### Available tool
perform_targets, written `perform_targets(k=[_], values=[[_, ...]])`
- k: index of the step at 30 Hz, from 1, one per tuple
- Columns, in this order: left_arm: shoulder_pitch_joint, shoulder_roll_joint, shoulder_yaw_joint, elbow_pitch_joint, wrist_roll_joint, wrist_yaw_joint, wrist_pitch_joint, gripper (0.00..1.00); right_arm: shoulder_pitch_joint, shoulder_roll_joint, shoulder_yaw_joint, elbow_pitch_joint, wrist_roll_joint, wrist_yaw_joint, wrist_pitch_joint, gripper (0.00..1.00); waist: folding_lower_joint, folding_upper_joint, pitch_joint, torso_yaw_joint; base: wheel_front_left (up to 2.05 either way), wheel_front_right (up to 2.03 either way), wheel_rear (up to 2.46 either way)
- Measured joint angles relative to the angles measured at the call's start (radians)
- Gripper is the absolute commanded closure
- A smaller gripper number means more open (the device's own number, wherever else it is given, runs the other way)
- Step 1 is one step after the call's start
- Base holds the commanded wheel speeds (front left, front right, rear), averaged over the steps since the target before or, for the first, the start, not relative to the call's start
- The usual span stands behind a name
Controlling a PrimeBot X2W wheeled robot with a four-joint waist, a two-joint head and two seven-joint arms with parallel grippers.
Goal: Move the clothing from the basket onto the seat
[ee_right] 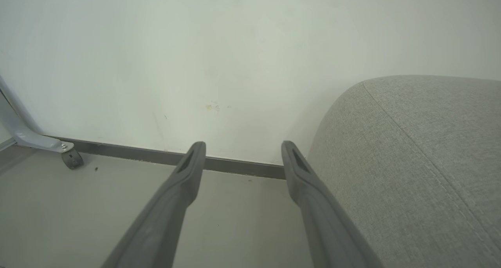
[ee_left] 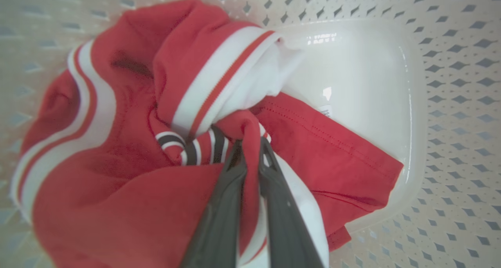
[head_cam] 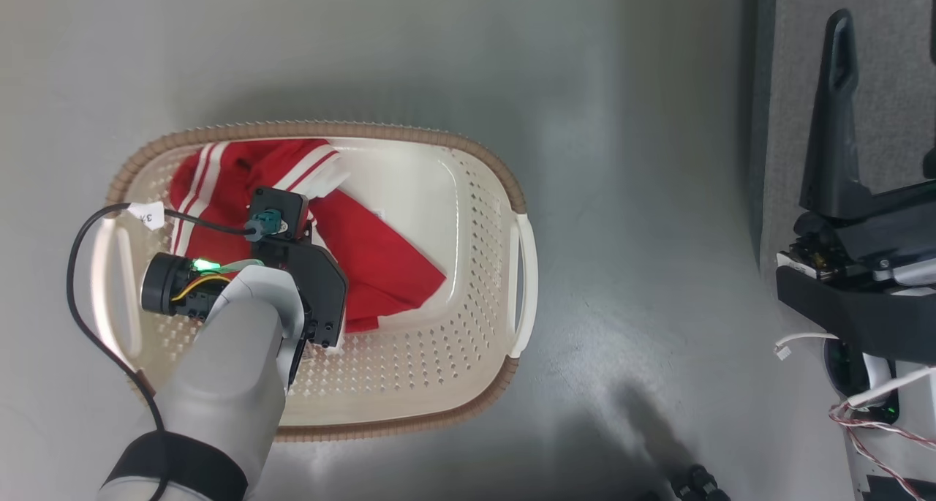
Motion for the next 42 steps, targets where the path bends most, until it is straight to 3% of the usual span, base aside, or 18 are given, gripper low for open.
perform_targets(k=[20,42], values=[[0.103,-0.003,0.035,-0.001,-0.059,-0.069,-0.185,1.00,0.046,0.009,0.003,0.268,0.040,0.026,-0.035,0.00,-0.0001,-0.0001,-0.245,0.036,0.00,0.00,0.00],[0.264,-0.004,0.053,-0.159,-0.123,-0.089,-0.232,1.00,0.177,0.017,-0.005,0.476,0.084,0.045,-0.051,0.00,-0.0001,-0.0001,-0.570,0.079,0.00,0.00,0.00]])
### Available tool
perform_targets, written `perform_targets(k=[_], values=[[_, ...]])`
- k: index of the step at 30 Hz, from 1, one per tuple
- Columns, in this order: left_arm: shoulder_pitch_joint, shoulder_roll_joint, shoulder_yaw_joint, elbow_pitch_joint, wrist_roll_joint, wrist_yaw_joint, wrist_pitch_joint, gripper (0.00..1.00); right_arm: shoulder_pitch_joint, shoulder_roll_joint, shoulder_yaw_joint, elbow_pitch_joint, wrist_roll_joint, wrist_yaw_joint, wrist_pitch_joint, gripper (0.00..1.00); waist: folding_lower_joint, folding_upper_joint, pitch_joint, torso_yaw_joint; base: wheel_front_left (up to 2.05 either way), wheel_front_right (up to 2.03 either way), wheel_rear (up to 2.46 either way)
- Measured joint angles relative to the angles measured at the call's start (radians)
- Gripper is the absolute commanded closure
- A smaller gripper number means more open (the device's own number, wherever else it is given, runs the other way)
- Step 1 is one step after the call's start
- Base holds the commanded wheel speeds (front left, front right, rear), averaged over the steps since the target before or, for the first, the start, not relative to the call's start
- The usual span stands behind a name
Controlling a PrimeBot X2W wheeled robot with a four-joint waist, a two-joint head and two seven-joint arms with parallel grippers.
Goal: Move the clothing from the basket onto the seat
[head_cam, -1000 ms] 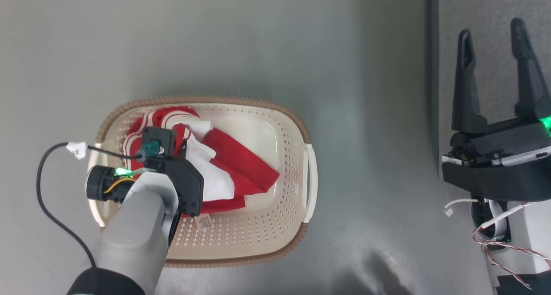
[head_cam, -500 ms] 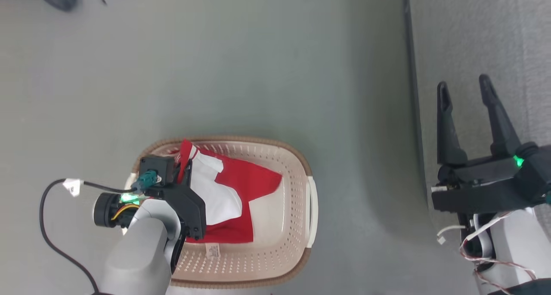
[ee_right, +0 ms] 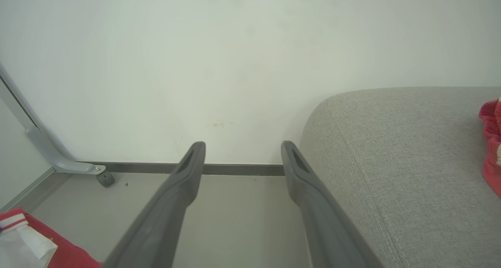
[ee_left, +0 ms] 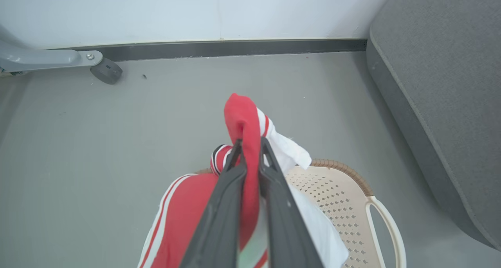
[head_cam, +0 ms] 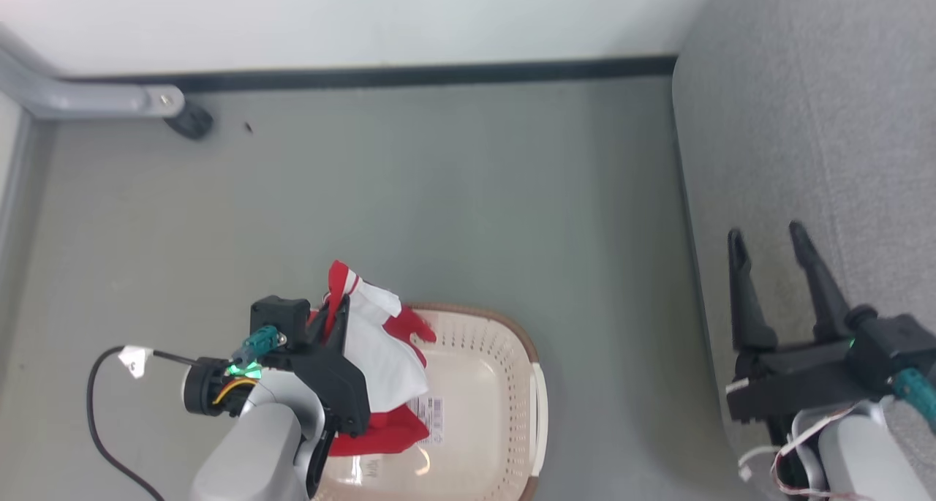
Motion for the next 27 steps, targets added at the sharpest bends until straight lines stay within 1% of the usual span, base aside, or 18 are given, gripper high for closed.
perform_targets(k=[8,10,13,21,27], values=[[0.072,0.000,0.000,-0.129,-0.006,0.002,0.000,1.00,0.079,0.010,0.006,0.032,0.003,0.007,0.000,0.00,-0.0001,0.0000,-0.114,0.017,0.00,0.00,0.00],[0.087,0.000,0.003,-0.167,-0.006,0.010,0.000,1.00,0.095,0.010,0.008,0.035,0.008,0.007,0.000,0.00,-0.0001,-0.0001,-0.140,0.021,0.00,0.00,0.00],[0.108,0.001,0.010,-0.225,-0.005,0.010,0.000,1.00,0.113,0.012,0.014,0.038,0.008,0.008,-0.004,0.00,0.0000,-0.0001,-0.175,0.027,0.00,0.00,0.00],[0.160,0.001,0.019,-0.408,0.012,0.026,0.000,1.00,0.157,0.015,0.023,0.041,0.008,0.013,-0.007,0.00,0.0000,-0.0001,-0.250,0.038,0.00,0.00,0.00],[0.197,0.002,0.009,-0.551,0.031,0.026,-0.001,1.00,0.186,0.021,0.031,0.042,0.009,0.016,-0.007,0.00,0.0000,0.0000,-0.296,0.041,0.00,0.00,0.00]])
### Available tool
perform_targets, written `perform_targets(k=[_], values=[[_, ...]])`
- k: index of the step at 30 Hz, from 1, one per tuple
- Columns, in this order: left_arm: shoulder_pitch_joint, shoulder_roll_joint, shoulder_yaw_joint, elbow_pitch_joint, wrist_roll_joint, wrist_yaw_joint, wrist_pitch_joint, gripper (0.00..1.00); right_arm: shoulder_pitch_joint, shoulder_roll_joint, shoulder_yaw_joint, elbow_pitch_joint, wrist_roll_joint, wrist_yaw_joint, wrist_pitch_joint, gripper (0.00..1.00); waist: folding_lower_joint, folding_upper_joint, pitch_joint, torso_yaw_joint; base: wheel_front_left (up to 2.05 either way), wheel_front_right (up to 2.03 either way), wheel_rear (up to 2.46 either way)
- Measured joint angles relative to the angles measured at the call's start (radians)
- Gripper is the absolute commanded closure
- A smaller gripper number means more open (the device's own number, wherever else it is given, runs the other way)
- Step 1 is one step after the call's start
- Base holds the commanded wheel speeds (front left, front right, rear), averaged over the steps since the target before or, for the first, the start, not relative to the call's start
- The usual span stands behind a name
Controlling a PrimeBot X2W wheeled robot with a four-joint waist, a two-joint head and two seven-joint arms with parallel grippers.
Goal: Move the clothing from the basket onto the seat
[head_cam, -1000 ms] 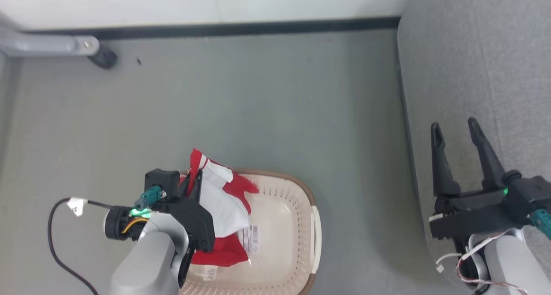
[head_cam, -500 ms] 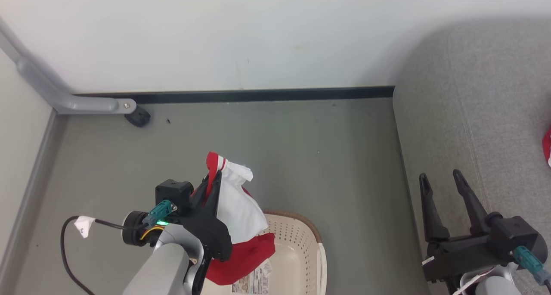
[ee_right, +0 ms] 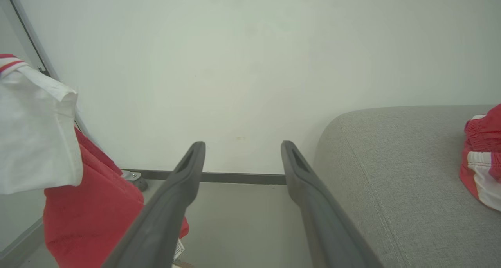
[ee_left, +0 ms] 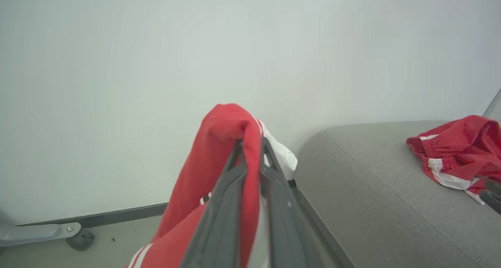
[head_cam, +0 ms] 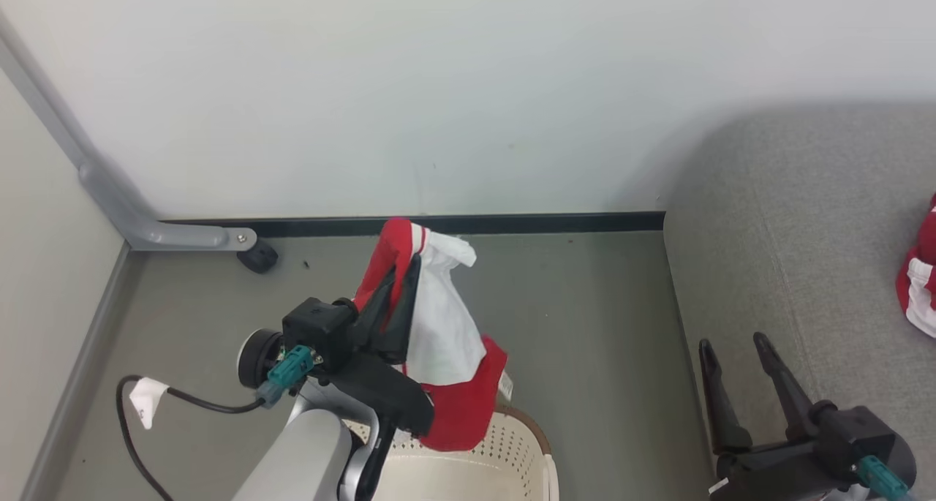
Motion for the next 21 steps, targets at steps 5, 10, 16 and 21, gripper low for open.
perform_targets(k=[5,10,16,21], values=[[0.021,0.003,-0.039,-0.104,0.016,-0.010,0.000,1.00,0.026,0.004,0.008,-0.007,0.006,0.001,0.000,0.00,0.0000,0.0000,-0.032,-0.001,0.00,0.00,0.00],[0.033,0.005,-0.091,-0.195,0.036,-0.018,0.000,1.00,0.046,0.008,0.025,-0.018,0.006,0.001,0.000,0.00,0.0001,0.0000,-0.053,-0.007,0.00,0.00,0.00],[0.037,0.008,-0.175,-0.285,0.035,-0.028,0.001,1.00,0.051,0.015,0.047,-0.028,0.006,0.009,0.000,0.00,0.0001,0.0000,-0.065,-0.019,0.00,0.00,0.00],[0.041,0.008,-0.246,-0.344,0.031,-0.035,0.029,1.00,0.055,0.019,0.067,-0.049,0.006,0.013,0.000,0.00,0.0001,0.0000,-0.071,-0.026,0.00,0.00,0.00]])
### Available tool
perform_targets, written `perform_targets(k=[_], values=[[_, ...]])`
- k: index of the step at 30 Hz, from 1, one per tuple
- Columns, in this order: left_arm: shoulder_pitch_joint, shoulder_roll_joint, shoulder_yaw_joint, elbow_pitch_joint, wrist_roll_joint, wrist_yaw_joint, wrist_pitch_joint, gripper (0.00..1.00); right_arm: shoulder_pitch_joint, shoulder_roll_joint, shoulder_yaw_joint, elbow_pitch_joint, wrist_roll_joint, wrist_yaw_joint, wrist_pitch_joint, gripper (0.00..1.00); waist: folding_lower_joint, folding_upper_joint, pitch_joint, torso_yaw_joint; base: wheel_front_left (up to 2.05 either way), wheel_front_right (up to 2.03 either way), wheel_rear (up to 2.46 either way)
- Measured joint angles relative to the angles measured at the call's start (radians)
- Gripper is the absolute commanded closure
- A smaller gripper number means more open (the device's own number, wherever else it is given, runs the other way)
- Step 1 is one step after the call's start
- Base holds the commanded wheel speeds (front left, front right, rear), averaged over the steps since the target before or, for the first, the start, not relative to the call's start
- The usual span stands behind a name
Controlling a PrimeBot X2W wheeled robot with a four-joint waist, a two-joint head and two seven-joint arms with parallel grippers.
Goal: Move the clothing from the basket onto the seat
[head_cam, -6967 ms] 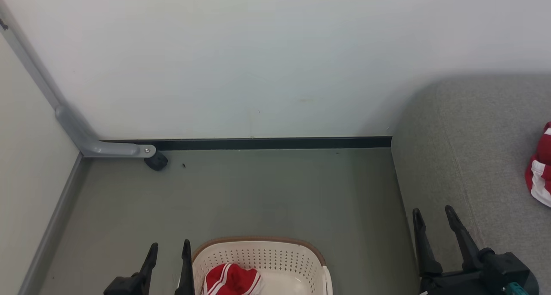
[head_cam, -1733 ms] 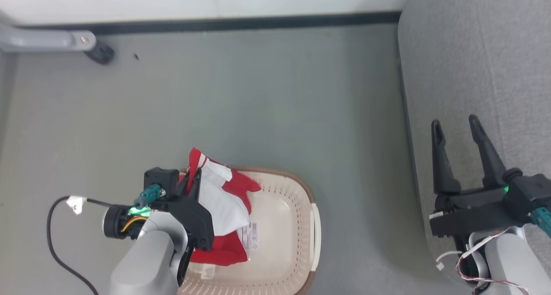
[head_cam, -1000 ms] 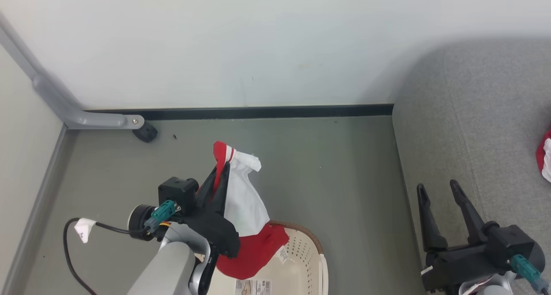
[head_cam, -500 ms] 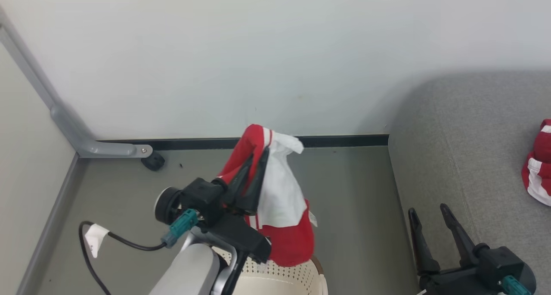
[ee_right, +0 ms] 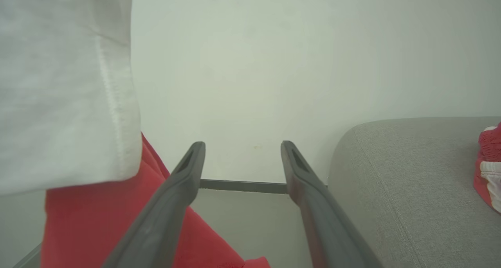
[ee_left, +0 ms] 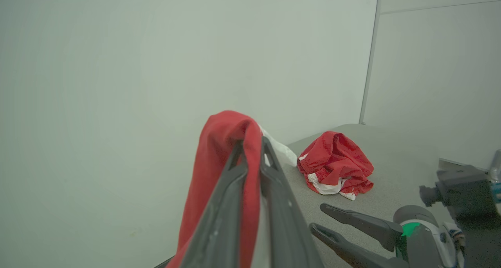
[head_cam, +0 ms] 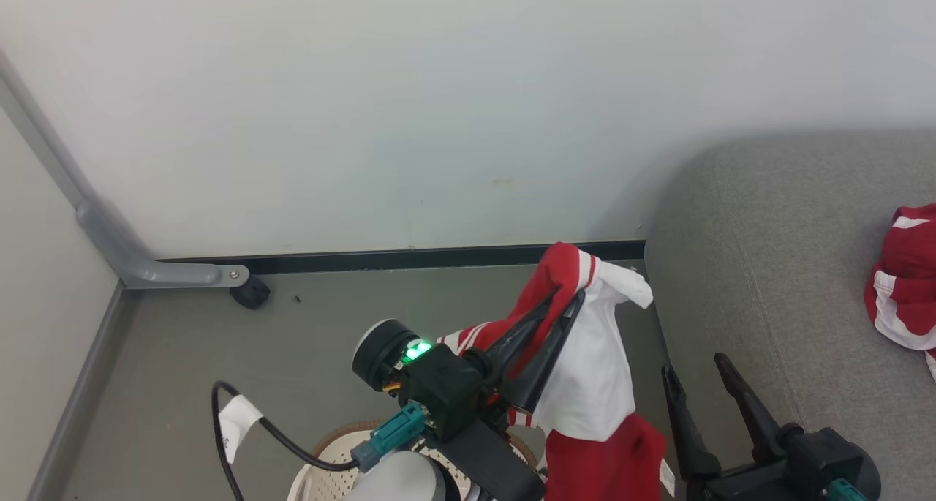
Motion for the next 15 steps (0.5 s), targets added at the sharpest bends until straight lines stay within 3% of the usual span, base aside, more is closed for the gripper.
perform_targets(k=[15], values=[[0.012,0.006,-0.078,-0.045,-0.036,0.000,0.095,1.00,0.014,0.014,0.135,-0.042,0.001,0.031,0.020,0.00,0.0001,0.0001,0.009,0.010,0.00,0.00,0.00]])
